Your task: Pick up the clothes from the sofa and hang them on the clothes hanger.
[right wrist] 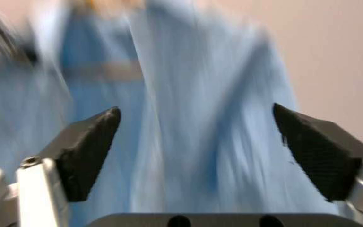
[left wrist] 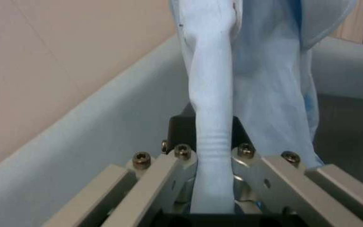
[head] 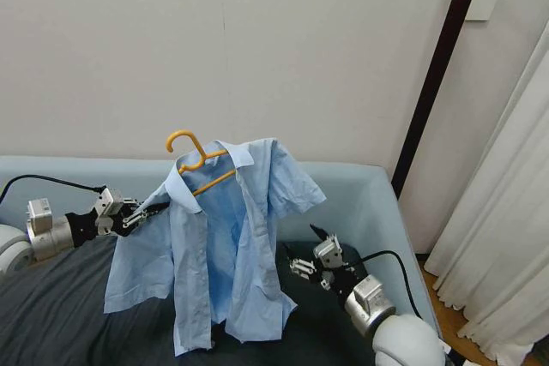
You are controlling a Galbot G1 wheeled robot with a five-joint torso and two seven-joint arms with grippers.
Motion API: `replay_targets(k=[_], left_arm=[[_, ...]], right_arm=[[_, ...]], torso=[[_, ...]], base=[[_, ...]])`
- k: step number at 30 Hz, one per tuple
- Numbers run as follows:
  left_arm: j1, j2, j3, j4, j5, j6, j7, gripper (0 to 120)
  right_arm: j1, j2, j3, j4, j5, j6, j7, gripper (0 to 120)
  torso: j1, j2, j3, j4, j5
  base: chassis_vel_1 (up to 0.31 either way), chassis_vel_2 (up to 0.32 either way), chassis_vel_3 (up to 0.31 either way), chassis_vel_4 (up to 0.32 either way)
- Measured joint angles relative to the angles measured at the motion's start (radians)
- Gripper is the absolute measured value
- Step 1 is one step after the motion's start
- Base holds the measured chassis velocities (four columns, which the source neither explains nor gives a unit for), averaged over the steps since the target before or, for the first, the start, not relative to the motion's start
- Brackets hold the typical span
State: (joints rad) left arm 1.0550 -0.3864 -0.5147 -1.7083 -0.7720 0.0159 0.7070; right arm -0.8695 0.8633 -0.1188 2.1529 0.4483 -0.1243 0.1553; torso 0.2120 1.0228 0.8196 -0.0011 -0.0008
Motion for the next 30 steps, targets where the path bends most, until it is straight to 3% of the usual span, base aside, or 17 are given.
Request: replay_targets(k=[6,18,22,27,30], left_arm=[[0.002,-0.015,0.022,-0.007,0.017,0.017,-0.004,1],[-0.109,-0.051,0.143,0.031,0.025,0.031,0.004,1],[-0.13,-0.052,0.171,0.036,0.032,0.033,0.012,1],[-0.147,-0.052,0.185,0.045,0.032,0.033,0.015,1],[-0.162,-0.056,0.197,0.054,0.033,0.033,0.018,1]], right_arm=[[0.1,0.009,-0.039,0.025,-0.006,0.01,-0.031,100],[0.392,0.097,-0.299,-0.089,-0.103,-0.116,0.044,99],[0.46,0.148,-0.369,-0.133,-0.133,-0.218,0.149,84],[0.487,0.176,-0.385,-0.167,-0.155,-0.26,0.195,70],[0.499,0.193,-0.386,-0.181,-0.173,-0.333,0.239,55]], torso=[[0.0,0.0,0.0,0.0001,-0.0002],[0.0,0.0,0.0,-0.0001,-0.0001],[0.0,0.0,0.0,0.0,-0.0002],[0.0,0.0,0.0,0.0,-0.0001],[0.0,0.0,0.0,-0.0001,0.0]], base=[[0.0,0.0,0.0,0.0],[0.0,0.0,0.0,0.0],[0.0,0.0,0.0,0.0],[0.0,0.0,0.0,0.0],[0.0,0.0,0.0,0.0]])
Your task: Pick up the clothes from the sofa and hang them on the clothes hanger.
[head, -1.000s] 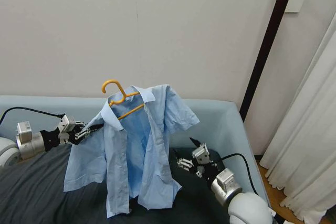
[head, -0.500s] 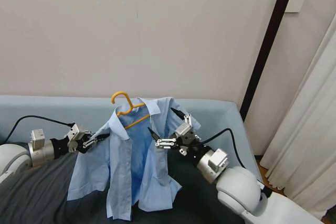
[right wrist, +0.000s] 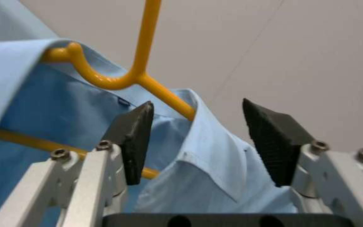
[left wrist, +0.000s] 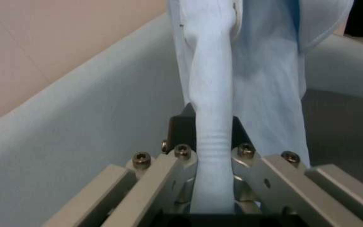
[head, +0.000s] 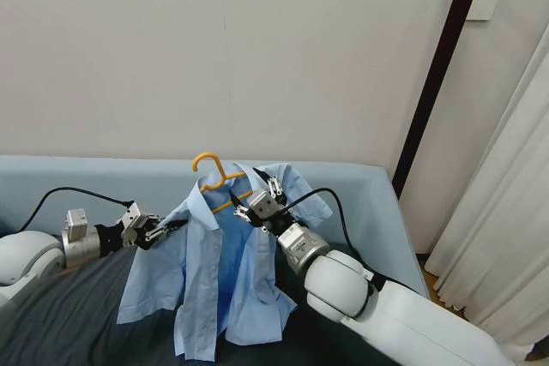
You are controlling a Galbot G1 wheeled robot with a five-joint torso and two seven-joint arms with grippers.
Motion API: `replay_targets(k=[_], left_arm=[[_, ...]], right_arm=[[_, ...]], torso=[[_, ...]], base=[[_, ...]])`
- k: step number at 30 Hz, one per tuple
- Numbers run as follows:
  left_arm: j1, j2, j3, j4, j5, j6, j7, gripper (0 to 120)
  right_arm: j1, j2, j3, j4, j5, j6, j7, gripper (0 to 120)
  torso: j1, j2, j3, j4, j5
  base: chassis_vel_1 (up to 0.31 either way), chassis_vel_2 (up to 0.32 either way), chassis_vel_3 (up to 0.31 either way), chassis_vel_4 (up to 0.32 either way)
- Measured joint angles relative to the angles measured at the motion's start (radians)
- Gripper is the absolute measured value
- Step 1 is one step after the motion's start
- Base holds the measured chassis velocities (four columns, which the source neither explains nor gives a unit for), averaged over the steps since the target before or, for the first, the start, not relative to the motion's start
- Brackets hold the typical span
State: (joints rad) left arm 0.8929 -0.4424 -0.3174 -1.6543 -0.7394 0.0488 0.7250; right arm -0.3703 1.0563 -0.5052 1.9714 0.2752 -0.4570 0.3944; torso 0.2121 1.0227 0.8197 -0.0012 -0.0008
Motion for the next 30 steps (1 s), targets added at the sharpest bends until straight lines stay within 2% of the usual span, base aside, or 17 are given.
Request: replay_targets(k=[2,5,10,13,14,15,20,23,30], left_arm=[[-0.002,0.0,0.002,0.002,0.0,0.0,0.001,1],[-0.012,-0.002,0.007,0.012,0.001,-0.003,0.005,1],[-0.022,-0.004,0.013,0.015,0.0,-0.004,0.008,1],[-0.026,-0.004,0.015,0.015,-0.001,-0.005,0.008,1],[-0.026,-0.004,0.015,0.015,-0.001,-0.005,0.008,1],[-0.026,-0.004,0.015,0.015,-0.001,-0.005,0.008,1],[-0.026,0.001,0.014,0.014,-0.003,-0.007,0.015,1],[-0.024,0.005,0.007,0.012,-0.004,-0.011,0.023,1],[-0.015,0.012,-0.006,0.015,0.002,-0.018,0.033,1]], right_arm=[[0.0,0.001,0.0,0.0,-0.001,-0.008,0.004,53],[-0.007,0.0,0.0,0.001,-0.02,-0.027,0.007,36],[-0.02,-0.002,0.001,0.001,-0.03,-0.03,0.005,22],[-0.03,-0.005,0.007,0.001,-0.032,-0.027,-0.004,8],[-0.03,-0.005,0.007,0.001,-0.032,-0.027,-0.004,8],[-0.033,-0.005,0.01,0.0,-0.031,-0.022,-0.01,1],[-0.033,-0.006,0.024,0.003,-0.002,0.014,-0.05,0],[-0.015,0.001,0.033,0.013,0.106,0.065,-0.072,0],[0.0,0.008,0.048,0.045,0.279,0.088,-0.056,0]], torso=[[0.0,0.0,0.0,0.0,0.0],[0.0,0.0,0.0,0.0,0.0],[0.0,0.0,0.0,0.0,0.0],[0.0,0.0,0.0,0.0,0.0001],[0.0,0.0,0.0,0.0,0.0001],[0.0,0.0,0.0,0.0,0.0001],[0.0,0.0,0.0,0.0,0.0001],[0.0,0.0,0.0,0.0,0.0001],[0.0,0.0,0.0,0.0001,0.0]], base=[[0.0,0.0,0.0,0.0],[0.0,0.0,0.0,0.0],[0.0,0.0,0.0,0.0],[0.0,0.0,0.0,0.0],[0.0,0.0,0.0,0.0],[0.0,0.0,0.0,0.0],[0.0,0.0,0.0,0.0],[0.0,0.0,0.0,0.0],[0.0,0.0,0.0,0.0]])
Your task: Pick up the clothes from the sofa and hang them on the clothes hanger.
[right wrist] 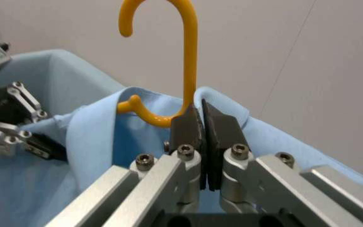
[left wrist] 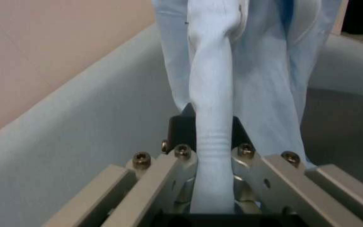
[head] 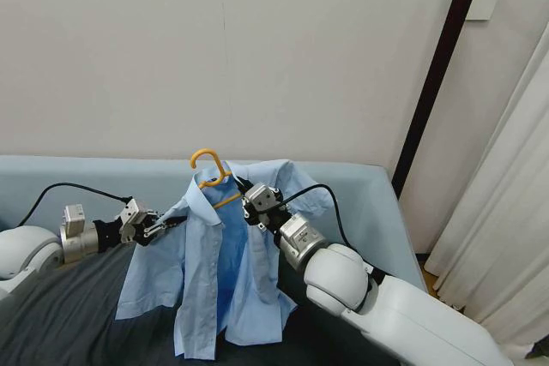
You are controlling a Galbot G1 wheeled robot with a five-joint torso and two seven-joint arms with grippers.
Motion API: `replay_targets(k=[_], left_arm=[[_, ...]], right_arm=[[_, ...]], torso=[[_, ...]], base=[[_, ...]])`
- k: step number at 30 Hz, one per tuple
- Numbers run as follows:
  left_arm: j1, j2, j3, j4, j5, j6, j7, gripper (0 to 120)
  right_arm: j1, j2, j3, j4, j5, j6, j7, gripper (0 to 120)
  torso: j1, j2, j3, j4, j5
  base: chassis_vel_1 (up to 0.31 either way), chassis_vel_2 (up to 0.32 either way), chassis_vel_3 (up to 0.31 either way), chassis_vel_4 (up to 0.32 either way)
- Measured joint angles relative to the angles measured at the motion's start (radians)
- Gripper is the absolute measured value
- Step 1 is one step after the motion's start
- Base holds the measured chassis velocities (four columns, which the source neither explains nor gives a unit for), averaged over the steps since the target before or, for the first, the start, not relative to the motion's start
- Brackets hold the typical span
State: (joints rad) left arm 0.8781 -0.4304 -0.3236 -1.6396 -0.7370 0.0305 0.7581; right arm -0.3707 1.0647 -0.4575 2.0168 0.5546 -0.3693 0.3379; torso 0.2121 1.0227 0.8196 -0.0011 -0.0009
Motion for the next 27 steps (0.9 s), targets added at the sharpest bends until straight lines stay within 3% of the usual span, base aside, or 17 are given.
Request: replay_targets(k=[11,15,19,23,27], left_arm=[[0.005,0.02,-0.033,0.004,-0.02,-0.011,0.039,1],[-0.014,0.046,-0.041,0.004,-0.046,-0.018,0.121,1],[-0.039,0.06,-0.032,0.022,-0.047,-0.025,0.161,1],[-0.096,0.076,-0.009,0.069,-0.031,-0.04,0.231,1],[-0.114,0.082,-0.006,0.096,-0.015,-0.057,0.272,1]], right_arm=[[-0.039,-0.021,0.037,0.025,0.076,0.015,-0.022,0],[-0.071,-0.016,0.002,0.019,0.123,0.157,-0.066,18],[-0.084,-0.034,-0.002,0.027,0.176,0.228,-0.149,26],[-0.092,-0.082,0.059,0.035,0.272,0.386,-0.419,46],[-0.078,-0.121,0.125,0.053,0.361,0.393,-0.509,59]], torso=[[0.0,0.0,0.0,-0.0002,0.0],[0.0,0.0,0.0,0.0001,0.0001],[0.0,0.0,0.0,-0.0001,0.0002],[0.0,0.0,0.0,-0.0001,0.0002],[0.0,0.0,0.0,-0.0001,0.0001]], base=[[0.0,0.0,0.0,0.0],[0.0,0.0,0.0,0.0],[0.0,0.0,0.0,0.0],[0.0,0.0,0.0,0.0],[0.0,0.0,0.0,0.0]])
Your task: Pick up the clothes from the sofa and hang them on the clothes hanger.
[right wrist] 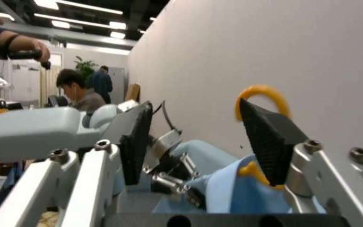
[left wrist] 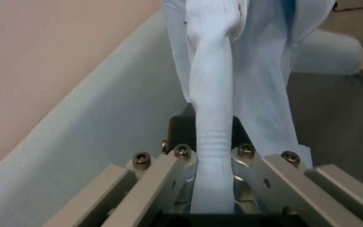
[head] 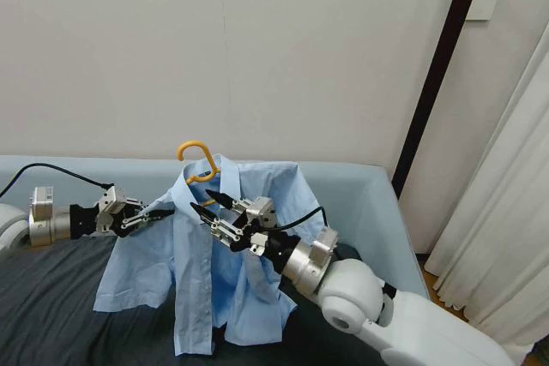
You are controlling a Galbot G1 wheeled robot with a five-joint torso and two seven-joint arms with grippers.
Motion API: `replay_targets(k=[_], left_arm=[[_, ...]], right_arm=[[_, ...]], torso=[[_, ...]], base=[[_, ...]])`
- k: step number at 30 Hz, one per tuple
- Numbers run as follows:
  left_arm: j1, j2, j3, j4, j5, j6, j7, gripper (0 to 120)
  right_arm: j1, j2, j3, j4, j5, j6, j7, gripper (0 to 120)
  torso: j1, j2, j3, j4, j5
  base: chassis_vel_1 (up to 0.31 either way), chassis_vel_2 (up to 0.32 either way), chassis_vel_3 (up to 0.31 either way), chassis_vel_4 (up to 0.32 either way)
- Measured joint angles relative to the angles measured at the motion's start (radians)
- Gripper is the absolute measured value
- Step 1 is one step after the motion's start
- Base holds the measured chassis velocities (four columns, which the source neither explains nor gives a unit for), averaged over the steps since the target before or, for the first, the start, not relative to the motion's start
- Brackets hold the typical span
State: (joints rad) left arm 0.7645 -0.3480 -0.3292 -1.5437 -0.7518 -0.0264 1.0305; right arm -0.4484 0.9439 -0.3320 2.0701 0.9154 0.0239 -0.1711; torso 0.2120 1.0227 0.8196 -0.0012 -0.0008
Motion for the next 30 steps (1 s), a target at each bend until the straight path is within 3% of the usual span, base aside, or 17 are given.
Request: replay_targets(k=[5,7,12,17,23,30], left_arm=[[-0.014,0.018,-0.007,0.022,0.023,-0.024,0.058,1],[-0.018,0.028,-0.015,0.022,0.028,-0.028,0.09,1],[-0.017,0.045,-0.035,0.018,0.036,-0.031,0.135,1],[0.008,0.051,-0.057,0.001,0.056,-0.038,0.173,1],[0.028,0.026,-0.056,-0.018,0.087,-0.046,0.181,1],[-0.006,0.003,-0.022,-0.007,0.101,-0.05,0.184,1]], right_arm=[[0.055,-0.101,0.08,0.003,-0.039,-0.131,0.011,78],[0.1,-0.168,0.085,-0.003,-0.059,-0.197,-0.026,86],[0.18,-0.228,0.059,-0.031,-0.11,-0.314,-0.104,99],[0.236,-0.225,0.009,-0.072,-0.112,-0.383,-0.156,100],[0.283,-0.17,-0.065,-0.139,-0.072,-0.432,-0.228,100],[0.301,-0.136,-0.098,-0.2,-0.148,-0.453,-0.346,100]], torso=[[0.0,0.0,0.0,0.0001,0.0001],[0.0,0.0,0.0,-0.0003,0.0001],[0.0,0.0,0.0,-0.0001,0.0001],[0.0,0.0,0.0,0.0001,0.0001],[0.0,0.0,0.0,0.0003,-0.0002],[0.0,0.0,0.0,-0.0002,0.0]], base=[[0.0,0.0,0.0,0.0],[0.0,0.0,0.0,0.0],[0.0,0.0,0.0,0.0],[0.0,0.0,0.0,0.0],[0.0,0.0,0.0,0.0],[0.0,0.0,0.0,0.0]])
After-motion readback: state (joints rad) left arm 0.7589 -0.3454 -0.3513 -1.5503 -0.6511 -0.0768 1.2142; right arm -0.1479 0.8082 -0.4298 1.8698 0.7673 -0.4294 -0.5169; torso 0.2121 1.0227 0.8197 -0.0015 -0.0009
